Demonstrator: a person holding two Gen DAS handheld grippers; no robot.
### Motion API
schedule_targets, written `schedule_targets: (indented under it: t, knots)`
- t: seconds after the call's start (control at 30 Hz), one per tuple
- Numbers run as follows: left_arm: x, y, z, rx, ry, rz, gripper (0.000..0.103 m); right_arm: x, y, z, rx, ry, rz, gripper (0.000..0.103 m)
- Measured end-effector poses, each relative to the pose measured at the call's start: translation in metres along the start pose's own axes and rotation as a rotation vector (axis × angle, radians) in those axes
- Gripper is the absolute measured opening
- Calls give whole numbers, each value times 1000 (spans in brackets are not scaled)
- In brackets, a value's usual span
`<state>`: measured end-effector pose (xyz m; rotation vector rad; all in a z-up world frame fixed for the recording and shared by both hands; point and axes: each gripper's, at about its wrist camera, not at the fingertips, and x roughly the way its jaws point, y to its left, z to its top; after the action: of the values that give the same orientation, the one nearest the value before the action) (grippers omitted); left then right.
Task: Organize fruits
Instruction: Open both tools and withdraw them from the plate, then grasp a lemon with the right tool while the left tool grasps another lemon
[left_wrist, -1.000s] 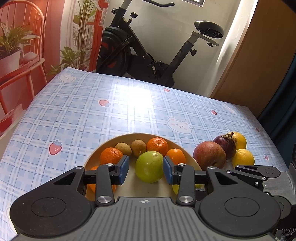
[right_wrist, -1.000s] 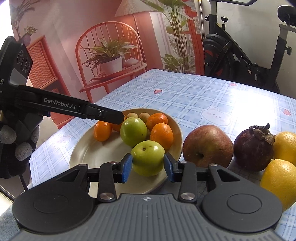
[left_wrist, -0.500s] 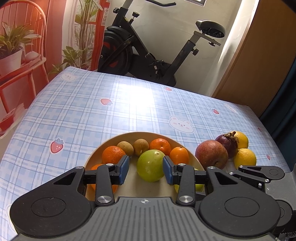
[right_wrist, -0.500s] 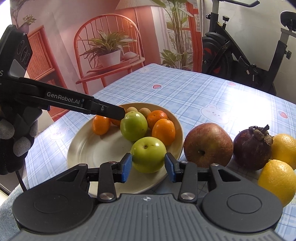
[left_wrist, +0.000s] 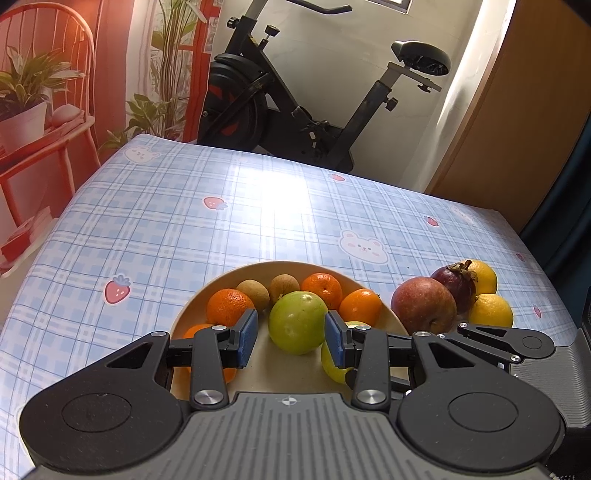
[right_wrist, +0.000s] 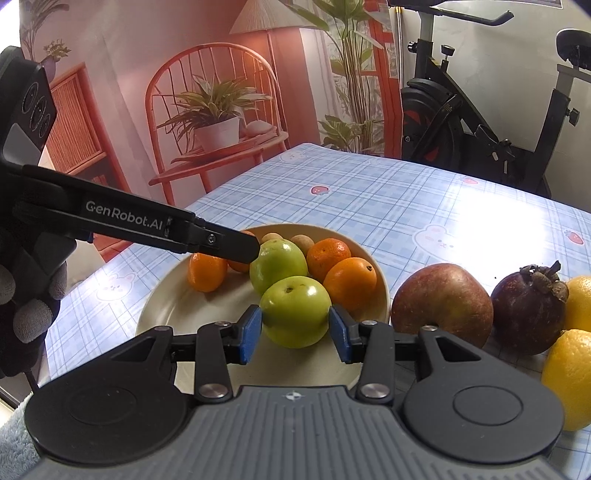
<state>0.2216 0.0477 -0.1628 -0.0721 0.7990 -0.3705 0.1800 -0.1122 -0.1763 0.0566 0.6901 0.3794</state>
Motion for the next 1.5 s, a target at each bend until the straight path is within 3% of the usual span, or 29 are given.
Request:
schedule_targets:
  t: [0.53, 0.6, 0.83, 1.13, 1.5]
  knots:
    - [-2, 2, 1, -19, -10, 22, 42, 10, 7, 8, -30, -14, -10, 45]
    - [-5, 1, 1, -21, -15, 31, 42, 3, 7, 7, -41, -31, 3, 50]
    - [-17, -6, 3, -6, -39, 75, 42, -27, 4, -1, -90, -98, -4, 50]
    - [-24, -42, 5, 38, -95, 101, 42, -73, -37, -24, -37, -184, -85, 50]
    - [-2, -100, 0, 96, -75, 38, 42, -122, -98, -57, 47, -224, -217, 50]
